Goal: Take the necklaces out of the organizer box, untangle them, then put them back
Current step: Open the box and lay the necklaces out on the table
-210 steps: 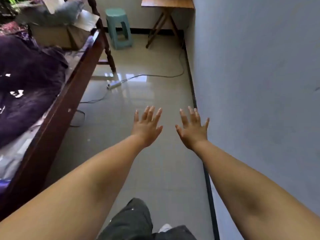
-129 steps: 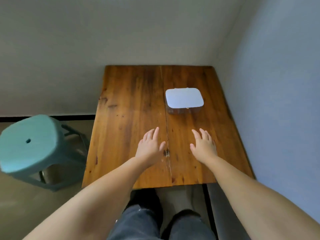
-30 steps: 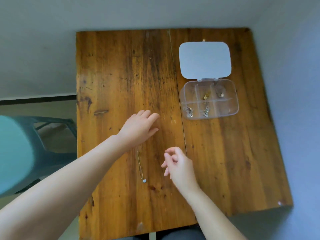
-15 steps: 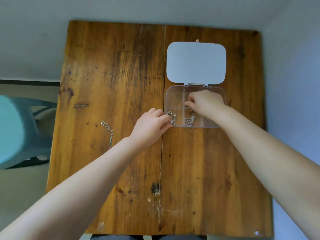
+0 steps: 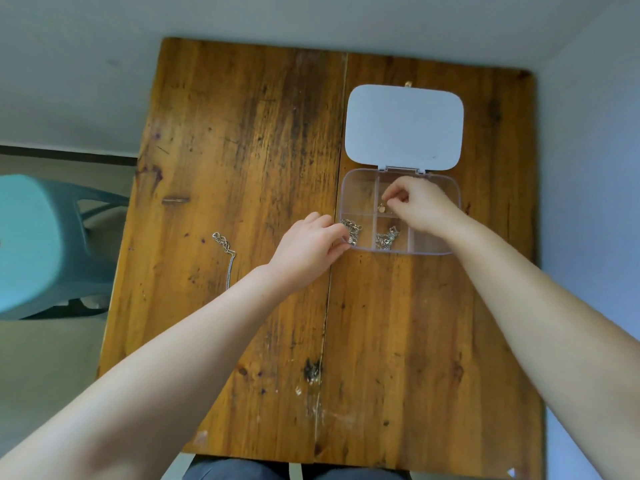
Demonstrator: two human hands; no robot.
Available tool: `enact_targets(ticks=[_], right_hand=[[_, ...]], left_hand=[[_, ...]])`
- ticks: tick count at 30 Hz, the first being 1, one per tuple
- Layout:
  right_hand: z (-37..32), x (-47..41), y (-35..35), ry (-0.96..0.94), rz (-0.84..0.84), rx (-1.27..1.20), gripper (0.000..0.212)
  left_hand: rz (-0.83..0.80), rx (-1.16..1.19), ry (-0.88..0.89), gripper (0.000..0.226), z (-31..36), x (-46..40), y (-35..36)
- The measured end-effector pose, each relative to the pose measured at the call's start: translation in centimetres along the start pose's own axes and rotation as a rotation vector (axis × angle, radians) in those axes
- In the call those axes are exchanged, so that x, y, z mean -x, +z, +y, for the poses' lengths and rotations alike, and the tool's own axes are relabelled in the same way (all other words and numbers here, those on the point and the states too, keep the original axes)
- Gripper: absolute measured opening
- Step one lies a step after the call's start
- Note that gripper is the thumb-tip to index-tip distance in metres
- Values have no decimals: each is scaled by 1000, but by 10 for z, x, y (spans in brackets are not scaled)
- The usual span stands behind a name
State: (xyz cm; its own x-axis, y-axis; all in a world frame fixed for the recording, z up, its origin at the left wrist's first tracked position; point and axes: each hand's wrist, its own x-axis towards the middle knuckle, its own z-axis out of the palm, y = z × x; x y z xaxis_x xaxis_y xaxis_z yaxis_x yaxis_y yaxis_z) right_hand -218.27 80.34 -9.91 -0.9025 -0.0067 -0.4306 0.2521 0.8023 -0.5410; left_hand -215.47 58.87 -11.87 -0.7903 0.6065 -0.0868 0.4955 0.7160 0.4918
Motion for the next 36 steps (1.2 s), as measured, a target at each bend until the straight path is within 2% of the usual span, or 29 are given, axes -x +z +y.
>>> enact_targets(ticks=[2,4,6,8,10,11,13,14,16,17,18,20,22,23,26,30,33,36], right_hand=[[-8,6,-14,51,17,-249,17],[-22,20,-31,83,-33,-606,19],[-38,38,-44,15,-121,-844,17],[-56,55,-51,-84,-214,-962,15],[-77,69,-54,-163,-276,-1048,16],[-87,75,-55,-193,-284,-1094,17],[-101,84,-55,-219,-215,-1224,16],[-108,87,-53,-213,-127,-1301,15],[-117,92,-38,-160,38,-1405,17],[-122,94,-24,-102,43,-1412,26],[-127,97,-6,-33,-19,-1387,38],[-136,109,36,66,-247,-1354,54],[-146,126,71,84,-410,-1397,48],[-147,135,83,84,-415,-1407,38],[-138,155,117,152,-253,-1354,20],[-125,176,157,360,-107,-1300,26],[-120,187,187,499,-37,-1084,27],[-118,190,214,552,34,-949,22]], left_hand=[[-15,-7,-4,21,1,0,-2],[26,68,-26,33,4,0,-9],[55,329,-68,50,14,-1,-26],[12,567,-45,60,26,-5,-51],[-85,686,14,53,38,-4,-78],[-139,728,42,43,41,-2,-91],[-227,822,39,23,46,7,-112],[-249,912,11,27,47,13,-121],[-257,1254,-88,32,44,25,-132],[-248,1459,-153,32,42,30,-136],[-224,1632,-223,32,38,33,-137],[-163,1859,-403,32,24,36,-135],[-117,1936,-592,30,3,39,-130],[-103,1964,-682,29,-8,41,-127],[-63,1955,-897,29,-41,50,-109],[-51,1665,-999,33,-65,53,-80],[-110,1330,-940,32,-67,47,-59],[-180,827,-693,33,-64,39,-41]])
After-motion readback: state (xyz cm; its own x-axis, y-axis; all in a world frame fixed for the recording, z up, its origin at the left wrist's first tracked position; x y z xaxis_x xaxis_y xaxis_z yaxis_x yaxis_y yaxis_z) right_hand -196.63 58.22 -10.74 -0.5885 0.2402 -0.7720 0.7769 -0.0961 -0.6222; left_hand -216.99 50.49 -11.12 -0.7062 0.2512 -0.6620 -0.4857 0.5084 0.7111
